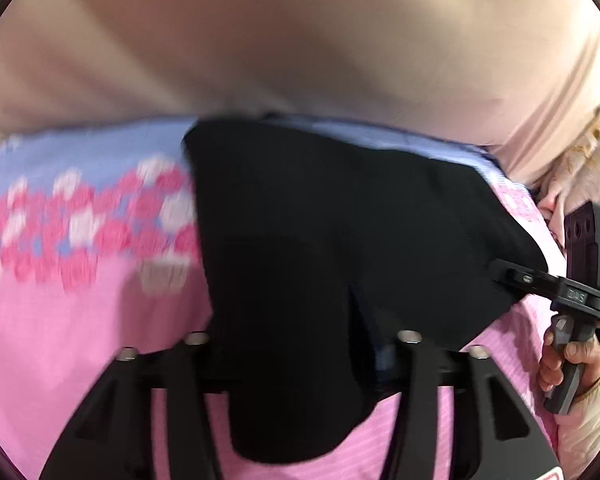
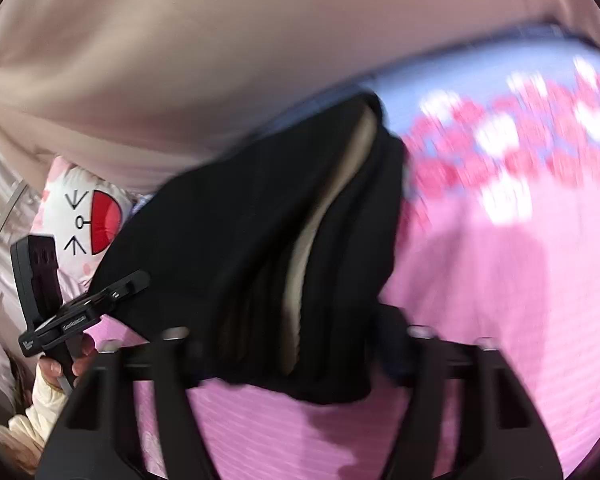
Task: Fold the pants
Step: 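Lay the trousers down and open both grippers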
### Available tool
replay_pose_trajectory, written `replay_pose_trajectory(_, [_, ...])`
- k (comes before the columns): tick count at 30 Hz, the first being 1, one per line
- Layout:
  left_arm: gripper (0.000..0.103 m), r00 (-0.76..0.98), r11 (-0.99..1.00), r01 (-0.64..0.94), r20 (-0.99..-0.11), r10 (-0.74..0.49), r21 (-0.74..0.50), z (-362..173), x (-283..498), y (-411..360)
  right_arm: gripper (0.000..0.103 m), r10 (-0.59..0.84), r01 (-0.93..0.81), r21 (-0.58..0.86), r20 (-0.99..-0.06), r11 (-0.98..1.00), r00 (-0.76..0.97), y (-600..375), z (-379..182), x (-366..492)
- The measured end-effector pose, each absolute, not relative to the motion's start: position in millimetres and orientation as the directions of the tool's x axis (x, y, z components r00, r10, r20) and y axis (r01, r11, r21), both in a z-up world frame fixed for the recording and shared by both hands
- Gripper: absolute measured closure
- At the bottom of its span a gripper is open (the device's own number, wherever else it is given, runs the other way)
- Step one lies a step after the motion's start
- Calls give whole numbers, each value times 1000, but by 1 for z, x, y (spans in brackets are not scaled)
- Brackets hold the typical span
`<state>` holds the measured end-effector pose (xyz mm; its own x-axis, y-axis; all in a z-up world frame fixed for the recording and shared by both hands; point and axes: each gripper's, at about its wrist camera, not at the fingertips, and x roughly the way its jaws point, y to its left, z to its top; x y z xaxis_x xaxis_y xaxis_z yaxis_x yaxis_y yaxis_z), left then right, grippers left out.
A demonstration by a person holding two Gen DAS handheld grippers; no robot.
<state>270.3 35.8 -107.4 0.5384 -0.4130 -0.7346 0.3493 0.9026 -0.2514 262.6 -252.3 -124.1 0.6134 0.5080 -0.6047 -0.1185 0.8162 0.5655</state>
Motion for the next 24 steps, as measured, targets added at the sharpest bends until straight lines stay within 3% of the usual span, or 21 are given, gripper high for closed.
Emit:
replay_pose_trajectory(1, [31, 526, 906, 329, -745, -410, -266, -114, 271, 42, 31, 516, -105, 585, -600, 804, 611, -258, -124, 259])
replay_pose_trajectory(3, [30, 545, 918, 273, -740, -394, -287, -113, 260, 61, 22, 493, -46, 601, -607, 798, 623, -272, -120, 247])
replay_pose_trajectory(6, [30, 602, 952, 210, -738, -305, -222, -90, 233, 87, 22, 371, 55, 593, -571, 804, 733, -304, -96, 200])
replay_pose_trajectory(8, [32, 670, 979, 176, -716, -196, -102, -60, 209, 98, 39, 290, 60, 541, -536, 839, 793, -312, -66, 170])
replay_pose_trajectory(10, [32, 712, 977, 213, -683, -161, -9, -29, 194, 89, 50, 266, -6, 468, -492, 884, 829, -294, -22, 158])
replay_pose_trajectory(12, [28, 741, 969, 246, -651, -165, 36, -7, 192, 69, 52, 267, -78, 380, -477, 922, 837, -262, 7, 166])
replay_pose_trajectory(13, [19, 753, 964, 263, -635, -171, 52, 0, 198, 51, 52, 263, -104, 331, -484, 938, 835, -244, 15, 175])
replay_pose_trajectory(17, [16, 712, 959, 265, -691, -126, 98, -30, 238, 5, 52, 292, -148, 283, -584, 948, 758, -193, -12, 233])
replay_pose_trajectory(20, [18, 659, 967, 223, -750, -58, 122, -73, 262, -6, 53, 229, -82, 245, -664, 966, 712, -192, -63, 257])
replay_pose_trajectory(21, [18, 645, 969, 218, -763, -54, 116, -84, 265, -5, 59, 195, -35, 239, -687, 970, 700, -204, -83, 262])
replay_pose_trajectory(22, [14, 619, 975, 197, -784, -43, 101, -99, 269, -1, 56, 164, 8, 234, -703, 972, 692, -217, -98, 265])
replay_pose_trajectory(23, [11, 609, 979, 194, -790, -71, 62, -109, 272, 5, 33, 202, 19, 301, -686, 954, 699, -232, -111, 265])
replay_pose_trajectory(24, [6, 616, 982, 187, -782, -93, 30, -113, 269, 10, 31, 288, 39, 434, -661, 900, 693, -252, -122, 264])
